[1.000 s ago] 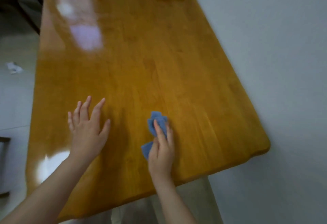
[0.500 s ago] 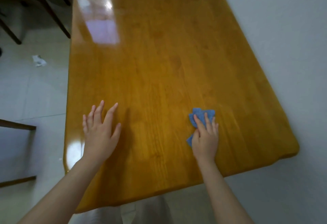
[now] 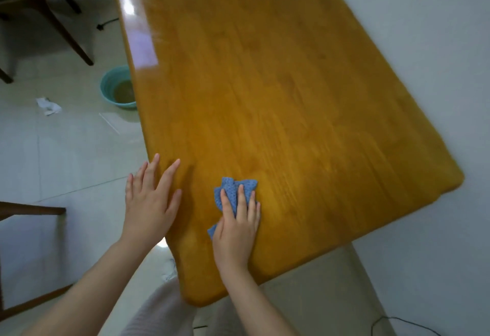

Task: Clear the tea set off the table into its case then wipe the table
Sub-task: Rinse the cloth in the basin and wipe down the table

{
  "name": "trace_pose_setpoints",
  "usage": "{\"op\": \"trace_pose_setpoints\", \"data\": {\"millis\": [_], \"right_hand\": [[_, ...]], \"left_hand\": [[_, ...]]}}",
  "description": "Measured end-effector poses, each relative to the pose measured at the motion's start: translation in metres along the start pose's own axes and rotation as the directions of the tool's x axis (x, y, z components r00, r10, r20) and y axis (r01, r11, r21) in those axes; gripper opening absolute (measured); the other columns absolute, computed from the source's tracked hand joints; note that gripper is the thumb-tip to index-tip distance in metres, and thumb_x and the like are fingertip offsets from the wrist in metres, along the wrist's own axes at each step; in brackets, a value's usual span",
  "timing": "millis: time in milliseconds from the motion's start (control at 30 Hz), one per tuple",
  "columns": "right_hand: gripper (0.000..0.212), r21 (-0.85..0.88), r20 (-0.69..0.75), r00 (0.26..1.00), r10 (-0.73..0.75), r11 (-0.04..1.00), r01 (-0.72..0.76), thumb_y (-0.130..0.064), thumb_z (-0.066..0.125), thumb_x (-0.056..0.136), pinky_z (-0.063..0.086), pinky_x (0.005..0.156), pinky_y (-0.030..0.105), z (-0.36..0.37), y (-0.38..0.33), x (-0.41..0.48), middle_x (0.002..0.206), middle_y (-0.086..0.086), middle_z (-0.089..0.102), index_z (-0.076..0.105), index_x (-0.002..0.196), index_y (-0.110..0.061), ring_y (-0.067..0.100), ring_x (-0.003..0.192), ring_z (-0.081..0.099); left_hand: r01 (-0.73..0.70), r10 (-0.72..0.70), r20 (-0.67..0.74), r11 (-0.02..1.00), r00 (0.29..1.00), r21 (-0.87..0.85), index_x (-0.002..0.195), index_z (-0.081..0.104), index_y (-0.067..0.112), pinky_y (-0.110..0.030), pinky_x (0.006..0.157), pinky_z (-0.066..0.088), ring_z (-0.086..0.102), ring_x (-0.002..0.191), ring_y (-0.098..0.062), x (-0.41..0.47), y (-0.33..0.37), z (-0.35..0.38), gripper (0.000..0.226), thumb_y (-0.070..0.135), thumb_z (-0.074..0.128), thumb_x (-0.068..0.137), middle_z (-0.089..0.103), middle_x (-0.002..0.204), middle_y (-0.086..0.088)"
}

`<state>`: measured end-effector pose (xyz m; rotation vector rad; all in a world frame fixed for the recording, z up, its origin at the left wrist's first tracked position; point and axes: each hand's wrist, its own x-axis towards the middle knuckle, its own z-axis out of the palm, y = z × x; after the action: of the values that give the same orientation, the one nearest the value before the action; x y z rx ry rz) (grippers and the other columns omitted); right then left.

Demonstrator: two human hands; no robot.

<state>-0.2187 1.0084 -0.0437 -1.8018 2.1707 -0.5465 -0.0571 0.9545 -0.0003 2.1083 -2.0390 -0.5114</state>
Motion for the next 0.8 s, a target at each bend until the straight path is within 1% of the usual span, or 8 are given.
{"op": "trace_pose_setpoints", "data": {"millis": [100,167,233,333,433,567,667,800], "right_hand": [[0.05,0.189,-0.042,0.999,-0.024,0.981,0.032,-0.01,0.043,0.088,0.031,0.113,0.051,0.009,-0.032,-0.008,0.149,0.001,0.043,0.057,0.133,-0.027,0.025,0.143,0.03],[0.046,0.4,-0.106,0.991,0.079,0.916,-0.031,-0.006,0.043,0.092,0.035,0.112,0.042,-0.002,-0.037,-0.008,0.149,-0.004,0.042,0.06,0.131,-0.024,0.018,0.143,0.03],[0.048,0.471,-0.193,0.964,0.184,0.879,-0.074,0.002,0.044,0.09,0.036,0.111,0.036,-0.021,-0.023,-0.001,0.149,-0.007,0.04,0.062,0.129,-0.02,0.016,0.143,0.029],[0.047,0.298,-0.285,0.917,0.279,0.935,-0.192,0.005,0.048,0.092,0.031,0.113,0.049,-0.05,0.029,0.02,0.151,-0.002,0.038,0.06,0.131,-0.018,0.022,0.145,0.025],[0.047,0.112,-0.3,0.846,0.441,0.897,-0.428,0.002,0.051,0.092,0.015,0.115,0.061,-0.063,0.082,0.035,0.153,0.005,0.037,0.057,0.134,-0.019,0.03,0.145,0.022],[0.049,-0.021,-0.219,0.822,0.525,0.84,-0.542,-0.013,0.054,0.092,0.002,0.116,0.058,-0.051,0.096,0.056,0.154,0.013,0.033,0.05,0.14,-0.02,0.038,0.146,0.015],[0.051,0.011,-0.239,0.785,0.571,0.81,-0.586,-0.016,0.054,0.093,0.006,0.116,0.055,-0.044,0.085,0.087,0.155,0.02,0.025,0.045,0.143,-0.021,0.042,0.145,0.013],[0.051,0.007,-0.246,0.761,0.6,0.786,-0.618,-0.02,0.046,0.098,0.012,0.118,0.048,-0.042,0.084,0.147,0.158,0.018,0.019,0.036,0.148,-0.026,0.039,0.146,0.011]], "left_hand": [[-0.101,0.1,0.014,0.993,0.995,0.063,0.149,0.031,0.031,-0.055,0.116,0.012,0.02,0.145,-0.036,-0.003,-0.018,-0.009,0.058,0.049,0.028,0.094,0.024,0.158,-0.012],[-0.148,0.146,0.028,0.985,0.989,0.086,0.15,0.029,0.032,-0.054,0.117,0.011,0.019,0.145,-0.035,-0.005,-0.022,-0.015,0.059,0.05,0.025,0.094,0.023,0.158,-0.011],[-0.163,0.161,0.034,0.984,0.986,0.072,0.15,0.027,0.034,-0.052,0.118,0.007,0.015,0.147,-0.033,-0.004,-0.021,-0.019,0.058,0.052,0.026,0.095,0.019,0.16,-0.008],[-0.192,0.19,0.041,0.981,0.981,0.03,0.15,0.027,0.035,-0.051,0.118,0.005,0.012,0.148,-0.031,0.0,-0.012,-0.019,0.059,0.053,0.026,0.094,0.017,0.16,-0.007],[-0.212,0.212,0.041,0.977,0.976,0.003,0.15,0.027,0.034,-0.051,0.118,0.006,0.011,0.148,-0.03,0.005,0.0,-0.017,0.062,0.056,0.02,0.093,0.018,0.16,-0.006],[-0.17,0.17,0.041,0.985,0.985,-0.011,0.151,0.023,0.033,-0.048,0.119,0.003,0.008,0.149,-0.027,0.013,0.003,-0.013,0.062,0.057,0.021,0.094,0.016,0.161,-0.004],[-0.167,0.165,0.036,0.985,0.986,0.052,0.151,0.023,0.032,-0.048,0.118,0.003,0.012,0.148,-0.028,0.02,-0.006,-0.013,0.062,0.057,0.02,0.094,0.019,0.16,-0.005],[-0.177,0.17,0.067,0.979,0.983,0.106,0.15,0.028,0.03,-0.051,0.118,0.009,0.019,0.146,-0.029,0.037,-0.008,-0.009,0.062,0.056,0.018,0.094,0.026,0.157,-0.007]]}}
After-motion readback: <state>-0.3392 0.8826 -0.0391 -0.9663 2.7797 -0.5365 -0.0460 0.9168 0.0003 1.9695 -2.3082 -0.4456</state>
